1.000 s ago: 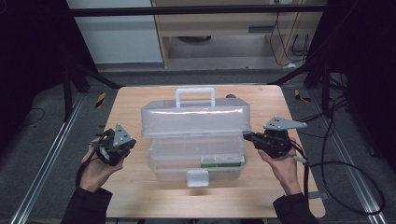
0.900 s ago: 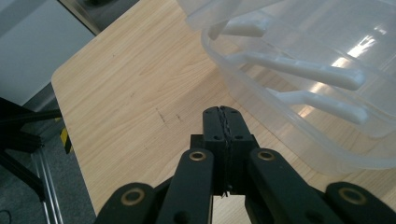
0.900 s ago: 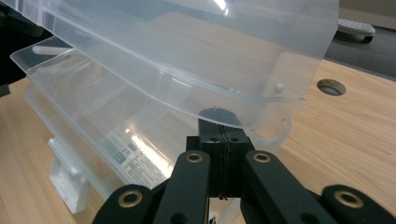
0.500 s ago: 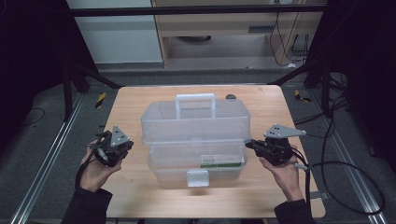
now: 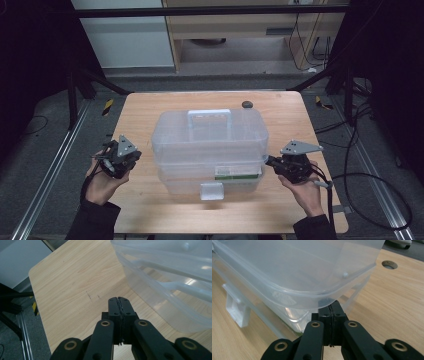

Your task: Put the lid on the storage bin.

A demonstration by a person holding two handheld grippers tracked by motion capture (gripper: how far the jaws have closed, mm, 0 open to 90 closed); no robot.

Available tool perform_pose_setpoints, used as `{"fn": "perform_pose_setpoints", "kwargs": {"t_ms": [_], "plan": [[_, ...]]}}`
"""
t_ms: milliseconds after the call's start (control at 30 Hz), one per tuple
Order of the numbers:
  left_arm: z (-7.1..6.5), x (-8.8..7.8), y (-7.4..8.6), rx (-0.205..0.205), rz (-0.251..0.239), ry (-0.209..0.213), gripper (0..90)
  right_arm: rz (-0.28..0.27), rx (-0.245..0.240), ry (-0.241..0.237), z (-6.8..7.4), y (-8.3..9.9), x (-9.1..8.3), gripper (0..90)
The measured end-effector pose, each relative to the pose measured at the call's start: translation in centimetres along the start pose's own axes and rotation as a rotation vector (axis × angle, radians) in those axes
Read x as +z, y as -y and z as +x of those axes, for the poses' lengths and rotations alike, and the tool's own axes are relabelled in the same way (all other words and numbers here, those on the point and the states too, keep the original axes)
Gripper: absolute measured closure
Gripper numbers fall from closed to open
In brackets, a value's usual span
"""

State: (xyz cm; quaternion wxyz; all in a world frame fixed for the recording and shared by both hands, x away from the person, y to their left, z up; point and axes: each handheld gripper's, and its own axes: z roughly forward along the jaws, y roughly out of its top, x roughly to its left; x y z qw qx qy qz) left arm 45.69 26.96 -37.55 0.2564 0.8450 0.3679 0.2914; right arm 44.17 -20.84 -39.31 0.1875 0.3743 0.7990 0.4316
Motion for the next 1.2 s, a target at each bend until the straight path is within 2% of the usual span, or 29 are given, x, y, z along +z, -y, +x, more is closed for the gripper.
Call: {"fn": "perform_pose_setpoints", "kwargs": {"t_ms": [167,367,433,500,700,800,967,1033,1200], "plan": [[0.1,0.1,0.1,-0.002,0.002,0.002,88.9,0.027,-0.009,0.026,-0.1,0.5,0.2,90.0],[0.1,0.2,0.1,-0.004,0.003,0.002,88.9,0.090,-0.028,0.065,-0.2,1.3,0.7,90.0],[0.2,0.2,0.1,-0.001,0.010,0.002,88.9,0.075,-0.011,0.044,-0.5,1.4,0.7,90.0],[0.2,0.3,0.2,-0.002,0.011,0.001,88.8,0.081,-0.018,0.065,-0.6,1.5,0.7,90.0],[0.4,0.5,0.4,-0.014,0.012,-0.007,88.4,0.040,0.037,0.120,-2.1,2.4,0.3,85.1],[0.4,0.6,0.5,-0.023,0.012,-0.011,87.7,0.013,0.075,0.165,-3.0,3.1,0.2,76.1],[0.5,0.7,0.6,-0.033,0.008,-0.015,87.1,-0.024,0.109,0.273,-4.6,4.4,0.2,51.5],[0.5,0.7,0.6,-0.038,0.007,-0.015,86.6,-0.028,0.125,0.315,-5.1,4.9,0.2,45.5],[0.7,0.6,0.6,-0.042,0.001,-0.024,85.4,-0.029,0.174,0.345,-6.1,5.7,0.0,33.9]]}}
